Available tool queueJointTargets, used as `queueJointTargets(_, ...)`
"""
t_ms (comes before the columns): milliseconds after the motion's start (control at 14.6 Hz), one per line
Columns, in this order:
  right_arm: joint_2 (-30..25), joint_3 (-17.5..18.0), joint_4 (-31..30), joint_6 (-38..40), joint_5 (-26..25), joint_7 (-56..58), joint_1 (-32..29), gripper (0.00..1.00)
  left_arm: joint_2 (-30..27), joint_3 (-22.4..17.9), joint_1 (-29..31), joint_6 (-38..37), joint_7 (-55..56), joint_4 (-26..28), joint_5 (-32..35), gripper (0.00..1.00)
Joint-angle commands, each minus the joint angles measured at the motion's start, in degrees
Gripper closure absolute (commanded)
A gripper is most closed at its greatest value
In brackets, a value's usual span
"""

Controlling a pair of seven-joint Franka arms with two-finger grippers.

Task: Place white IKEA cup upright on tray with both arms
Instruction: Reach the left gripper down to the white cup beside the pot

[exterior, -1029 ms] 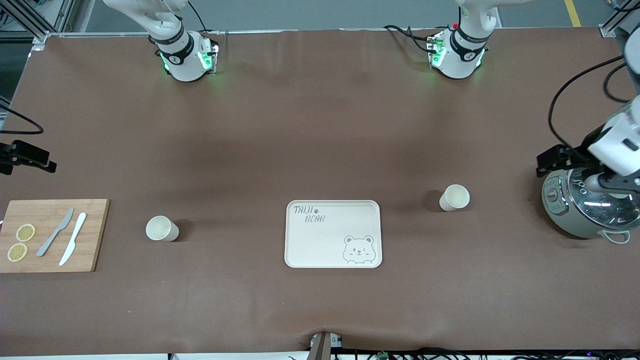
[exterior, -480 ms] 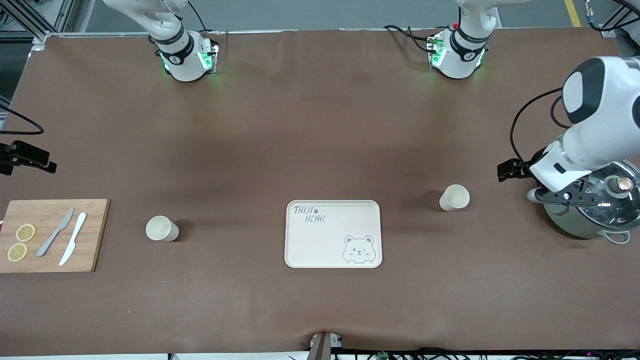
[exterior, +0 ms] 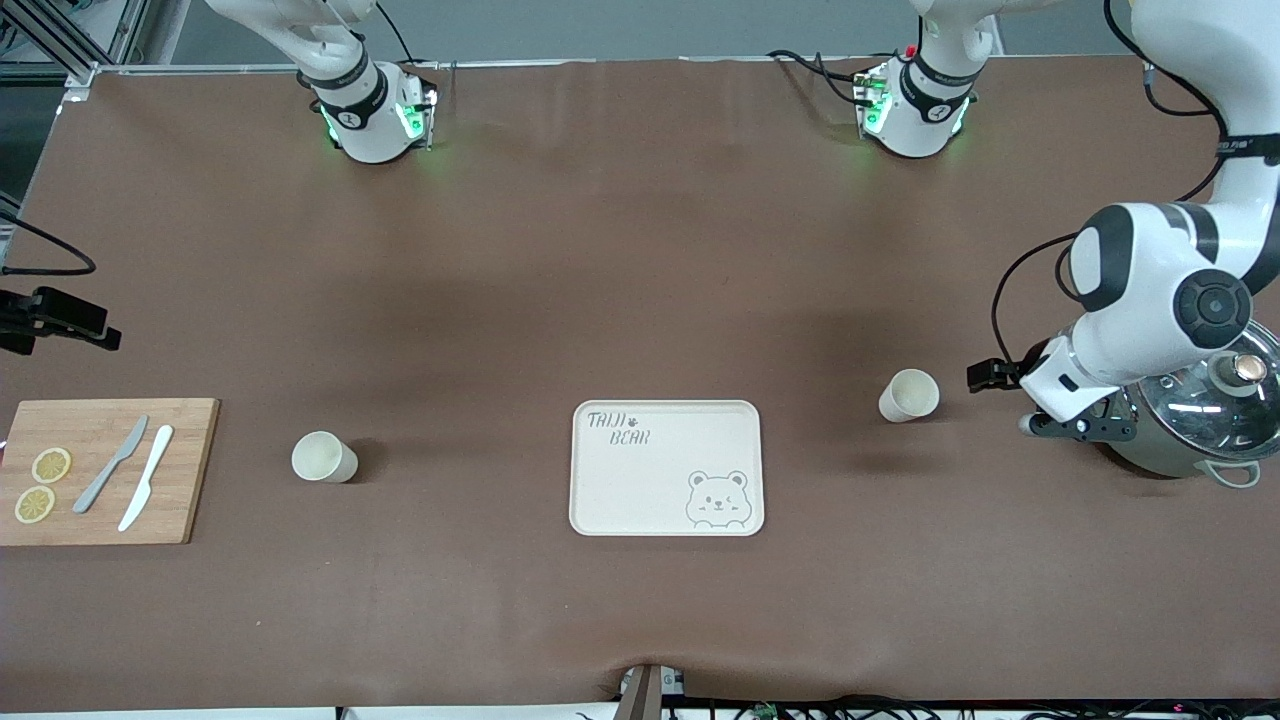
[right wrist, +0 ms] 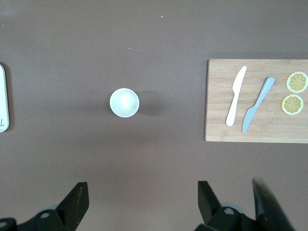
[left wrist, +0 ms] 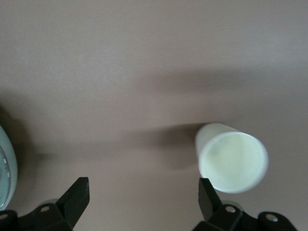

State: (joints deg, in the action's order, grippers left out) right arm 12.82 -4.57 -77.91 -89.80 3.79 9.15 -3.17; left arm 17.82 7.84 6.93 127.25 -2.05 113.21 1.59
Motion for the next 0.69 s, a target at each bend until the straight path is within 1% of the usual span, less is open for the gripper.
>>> queueJointTargets(0,0.71,0.79,-0.14,-2.47,3.31,-0.46,-1.4,0.0,0.8,0.42,1.07,3.18,0.03,2.02,0.6,0.0)
queueJointTargets(137,1.24,0.79,-0.66,-5.29,3.85,-0.89,-1.05,0.0,1.07,0.77,0.98,3.18,0.64,2.1,0.43,0.0)
queueJointTargets(275,3.25,0.88,-0.67,-5.47,4.73,-0.28,-1.13,0.0,1.07,2.79,0.89,3.18,4.22,2.54,0.43,0.0)
queueJointTargets(412,6.32,0.79,-1.1,-6.61,10.24,2.17,-1.92,0.0,1.6,4.11,0.8,3.27,6.61,2.37,0.43,0.0)
queueJointTargets(480,6.6,0.79,-2.5,-8.01,11.4,3.84,-2.36,0.0,2.04,4.55,0.37,3.88,7.14,2.46,0.43,0.0)
queueJointTargets(618,6.51,0.79,-4.96,-11.61,11.15,3.77,-1.14,0.0,3.0,4.73,-1.03,4.14,8.89,2.37,0.43,0.0)
